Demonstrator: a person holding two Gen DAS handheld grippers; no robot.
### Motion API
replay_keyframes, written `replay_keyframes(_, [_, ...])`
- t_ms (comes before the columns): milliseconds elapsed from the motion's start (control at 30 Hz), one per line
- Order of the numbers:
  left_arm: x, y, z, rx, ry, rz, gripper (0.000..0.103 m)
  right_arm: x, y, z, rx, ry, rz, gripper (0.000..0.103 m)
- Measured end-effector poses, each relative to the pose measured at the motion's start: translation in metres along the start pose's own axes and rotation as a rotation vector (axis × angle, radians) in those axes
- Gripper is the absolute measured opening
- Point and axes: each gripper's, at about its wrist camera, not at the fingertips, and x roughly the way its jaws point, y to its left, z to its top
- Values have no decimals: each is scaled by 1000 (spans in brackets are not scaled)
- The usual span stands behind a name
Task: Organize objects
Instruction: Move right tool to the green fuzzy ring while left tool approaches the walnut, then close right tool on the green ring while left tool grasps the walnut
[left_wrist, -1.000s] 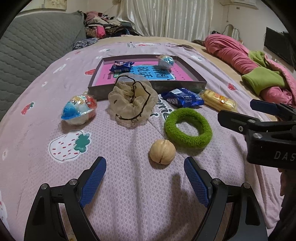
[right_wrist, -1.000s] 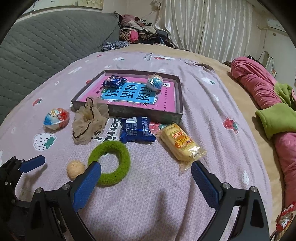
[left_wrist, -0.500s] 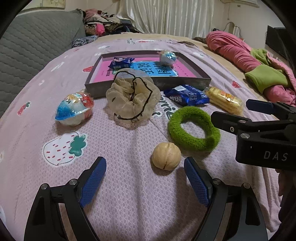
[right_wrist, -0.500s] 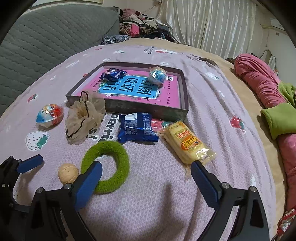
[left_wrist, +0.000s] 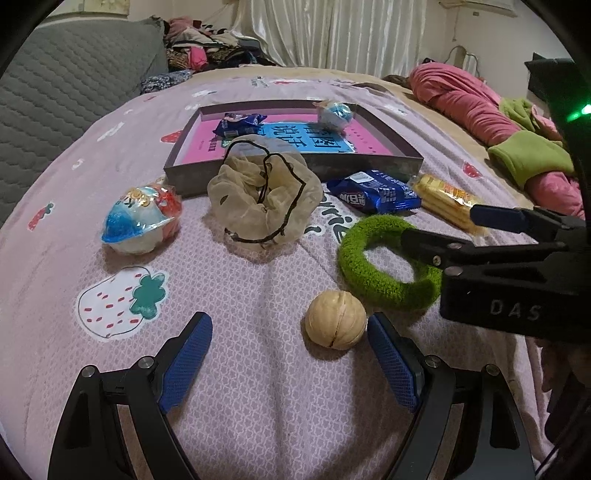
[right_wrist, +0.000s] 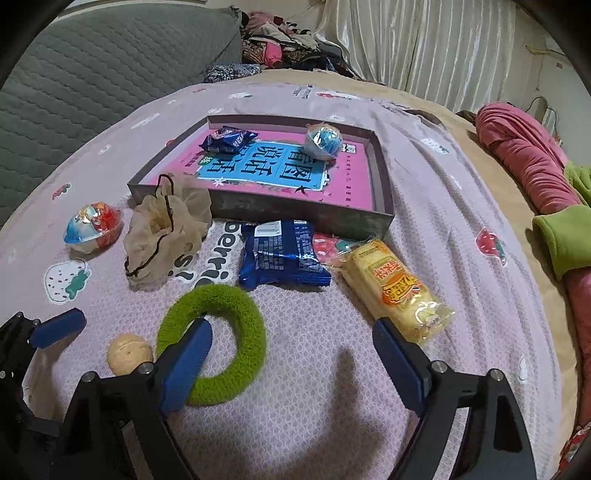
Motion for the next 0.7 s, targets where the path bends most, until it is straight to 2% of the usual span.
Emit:
replay_keyframes(233, [3,-6,1,20,-3,-29,83,10,1,-2,1,18,22,74])
replay_keyframes(300, [5,-9,2,27,0,-34,80,11,0,-2,2,18,24,73])
replay_keyframes(533, [7,-9,3,27,5,-59,78,17,4,1,-8,28,34,70])
replay_keyframes(600, [7,-9,4,26,2,-67,65,20,7,1,-14,35,40,65])
replay_keyframes(633, [8,-10,4,26,5,-72,55,21,9,1,-21,37,41,62])
replay_keyframes(700, [11,-9,4,26,17,-80,50,24,12,2,-29,48,39,55])
